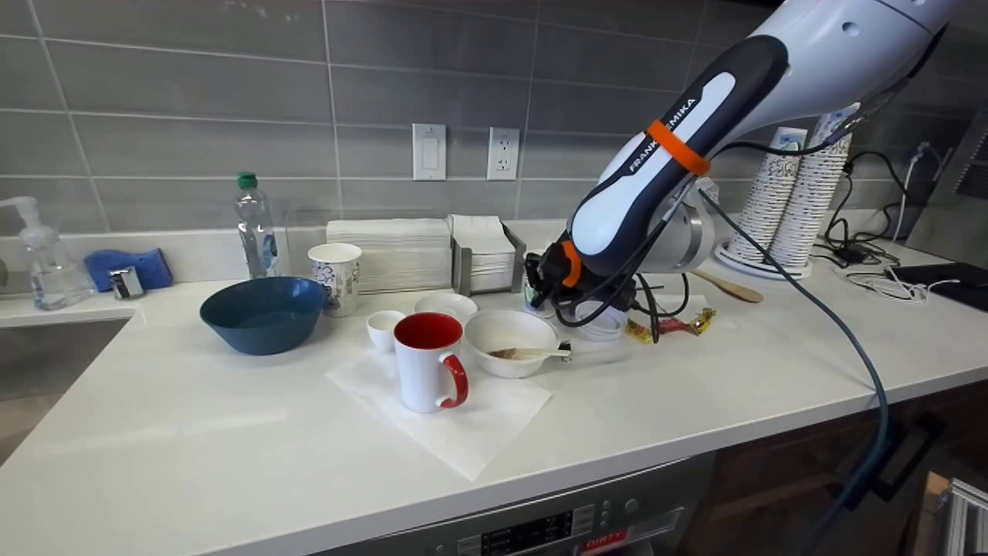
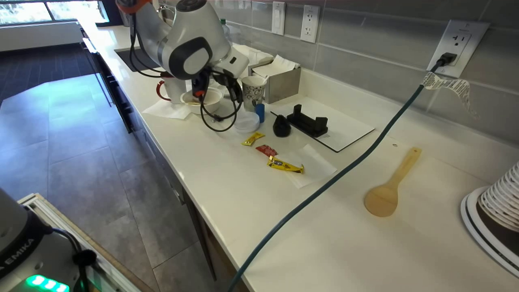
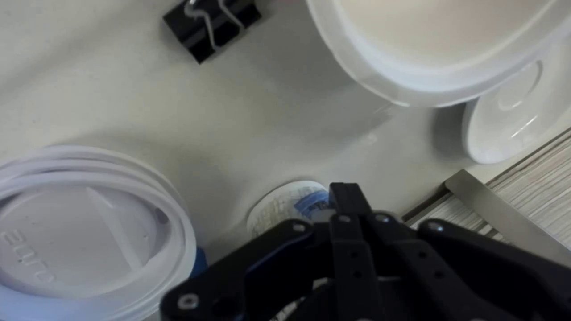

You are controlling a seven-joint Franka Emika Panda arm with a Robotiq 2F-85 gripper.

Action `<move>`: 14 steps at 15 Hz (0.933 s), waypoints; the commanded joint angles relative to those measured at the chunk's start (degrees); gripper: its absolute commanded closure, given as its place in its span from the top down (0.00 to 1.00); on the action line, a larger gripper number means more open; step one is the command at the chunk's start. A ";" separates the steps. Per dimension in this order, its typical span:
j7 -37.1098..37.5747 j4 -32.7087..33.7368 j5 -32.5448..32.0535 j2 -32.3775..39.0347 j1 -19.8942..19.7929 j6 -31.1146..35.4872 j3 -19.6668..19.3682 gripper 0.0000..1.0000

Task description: Slide the white paper cup forward, pick up the white tea cup saucer and put it next to the wooden spoon on the kitchen counter

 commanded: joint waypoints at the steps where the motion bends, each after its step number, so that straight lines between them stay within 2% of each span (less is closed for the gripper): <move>1: -2.49 1.59 2.76 1.58 0.94 1.90 -0.97 0.00; 9: -3.64 2.13 4.13 2.93 0.78 2.12 -2.03 0.00; 14: -4.11 2.56 4.08 3.46 -0.01 4.39 -0.93 0.00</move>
